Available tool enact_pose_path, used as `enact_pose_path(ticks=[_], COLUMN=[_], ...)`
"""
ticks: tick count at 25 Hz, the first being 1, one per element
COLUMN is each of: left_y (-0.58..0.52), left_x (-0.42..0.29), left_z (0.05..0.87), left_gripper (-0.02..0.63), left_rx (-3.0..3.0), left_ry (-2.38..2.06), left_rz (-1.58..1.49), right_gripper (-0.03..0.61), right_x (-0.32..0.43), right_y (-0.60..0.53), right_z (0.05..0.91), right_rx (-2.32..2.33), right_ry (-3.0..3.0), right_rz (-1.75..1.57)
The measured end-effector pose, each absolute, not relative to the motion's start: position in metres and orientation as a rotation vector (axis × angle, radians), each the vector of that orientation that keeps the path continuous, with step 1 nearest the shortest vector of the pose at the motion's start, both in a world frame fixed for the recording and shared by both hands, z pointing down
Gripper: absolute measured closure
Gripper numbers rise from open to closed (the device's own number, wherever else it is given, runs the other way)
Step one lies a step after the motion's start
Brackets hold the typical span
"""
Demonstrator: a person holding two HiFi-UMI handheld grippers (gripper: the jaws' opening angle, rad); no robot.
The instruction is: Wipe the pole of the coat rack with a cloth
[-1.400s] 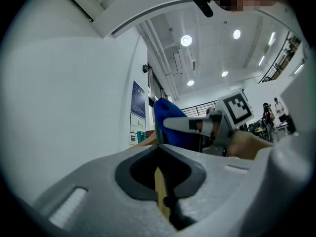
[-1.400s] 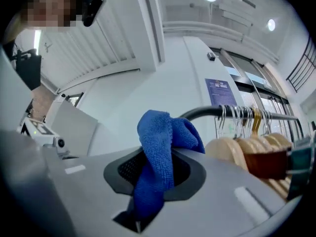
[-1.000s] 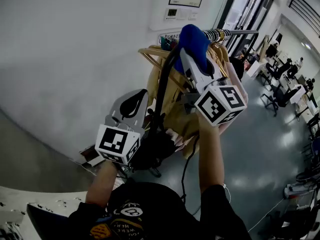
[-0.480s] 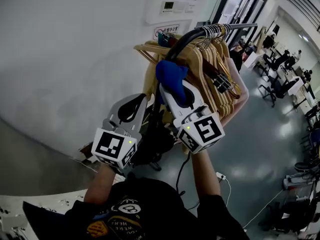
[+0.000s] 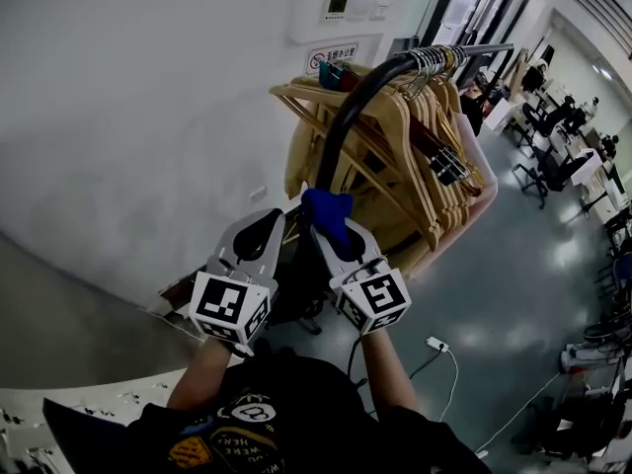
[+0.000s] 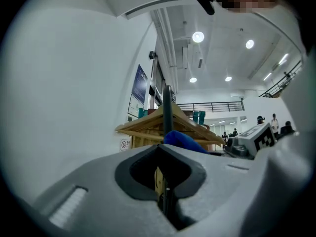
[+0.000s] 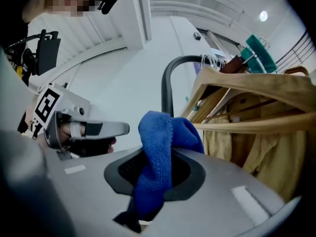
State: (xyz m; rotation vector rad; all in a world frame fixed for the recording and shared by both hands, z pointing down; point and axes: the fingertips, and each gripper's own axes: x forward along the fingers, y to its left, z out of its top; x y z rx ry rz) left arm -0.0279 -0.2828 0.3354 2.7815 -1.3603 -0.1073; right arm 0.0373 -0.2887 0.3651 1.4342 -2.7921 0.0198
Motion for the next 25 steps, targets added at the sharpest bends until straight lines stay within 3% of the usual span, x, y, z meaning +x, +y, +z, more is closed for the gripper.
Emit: enact_pose_path(ticks=[25], left_y=[-0.237], left_x=[-0.005], left_z=[0.398], left_gripper=[0.609], left_rx=[2.778], left_ry=[-1.273], left_rz=[0.053], right_gripper=[0.5], right_x=[0.076], right_y=[-0.218], right_z=[0.406], right_rx=[1.61], right_ry=[-2.741], right_rz=[0.195])
